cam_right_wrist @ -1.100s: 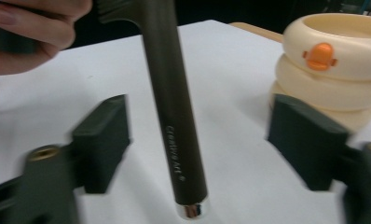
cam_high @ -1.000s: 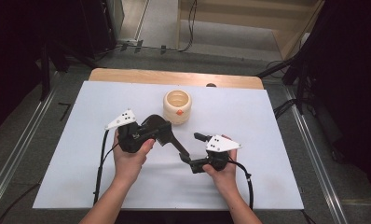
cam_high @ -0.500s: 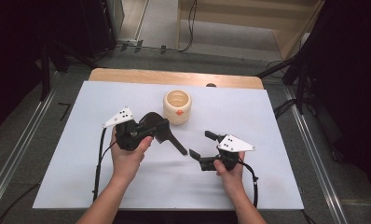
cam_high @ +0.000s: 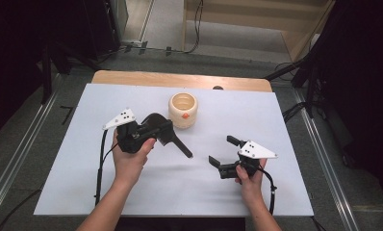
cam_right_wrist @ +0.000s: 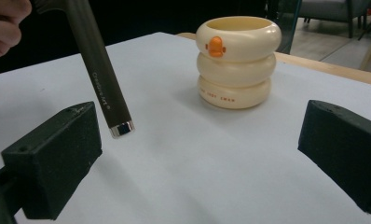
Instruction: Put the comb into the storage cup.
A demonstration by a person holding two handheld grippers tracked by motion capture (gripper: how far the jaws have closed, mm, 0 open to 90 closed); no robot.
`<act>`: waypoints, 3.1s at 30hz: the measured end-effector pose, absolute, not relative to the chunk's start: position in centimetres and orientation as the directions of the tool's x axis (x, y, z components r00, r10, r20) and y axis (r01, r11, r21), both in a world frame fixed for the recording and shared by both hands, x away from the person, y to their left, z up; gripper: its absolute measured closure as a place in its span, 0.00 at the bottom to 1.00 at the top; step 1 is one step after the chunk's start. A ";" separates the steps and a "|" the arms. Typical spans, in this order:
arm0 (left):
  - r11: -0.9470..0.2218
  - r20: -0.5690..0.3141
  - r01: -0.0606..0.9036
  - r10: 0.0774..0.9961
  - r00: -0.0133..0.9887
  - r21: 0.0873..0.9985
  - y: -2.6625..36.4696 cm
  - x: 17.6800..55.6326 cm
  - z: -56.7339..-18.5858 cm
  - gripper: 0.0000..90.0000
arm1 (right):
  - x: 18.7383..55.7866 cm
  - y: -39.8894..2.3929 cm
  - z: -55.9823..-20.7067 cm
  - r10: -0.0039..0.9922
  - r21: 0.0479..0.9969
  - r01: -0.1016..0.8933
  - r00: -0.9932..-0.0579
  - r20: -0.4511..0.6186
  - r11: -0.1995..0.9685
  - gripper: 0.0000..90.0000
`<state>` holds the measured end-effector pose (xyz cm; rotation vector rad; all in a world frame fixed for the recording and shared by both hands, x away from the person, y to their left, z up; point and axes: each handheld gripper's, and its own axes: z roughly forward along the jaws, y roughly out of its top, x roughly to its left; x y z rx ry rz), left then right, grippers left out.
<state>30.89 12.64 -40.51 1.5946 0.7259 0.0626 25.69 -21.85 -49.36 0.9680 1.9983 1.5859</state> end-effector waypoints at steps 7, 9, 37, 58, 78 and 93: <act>0.024 -0.368 0.409 0.488 0.791 0.912 12.7 31.1 -40.4 0.94 | 25.0 -23.2 -49.7 0.758 0.957 0.264 -0.648 0.082 0.123 0.00; 0.025 -0.367 0.408 0.489 0.791 0.913 12.7 31.1 -40.4 0.94 | 24.9 -23.6 -49.8 0.763 0.956 0.265 -0.641 0.078 0.125 0.00; 0.017 -0.351 0.397 0.502 0.791 0.918 12.8 32.9 -39.2 0.94 | 22.8 -28.1 -50.7 0.805 0.952 0.280 -0.589 0.072 0.120 0.00; 0.031 -0.362 0.408 0.522 0.772 0.913 12.8 35.3 -38.2 0.94 | 21.5 -31.4 -51.2 0.837 0.950 0.293 -0.542 0.072 0.108 0.00; 0.050 -0.364 0.400 0.531 0.765 0.915 12.7 36.9 -37.2 0.94 | 21.2 -31.7 -51.5 0.835 0.948 0.296 -0.546 0.067 0.117 0.00; 0.060 -0.358 0.388 0.532 0.767 0.920 12.3 38.0 -36.4 0.94 | 21.2 -31.7 -51.6 0.835 0.948 0.297 -0.546 0.067 0.118 0.00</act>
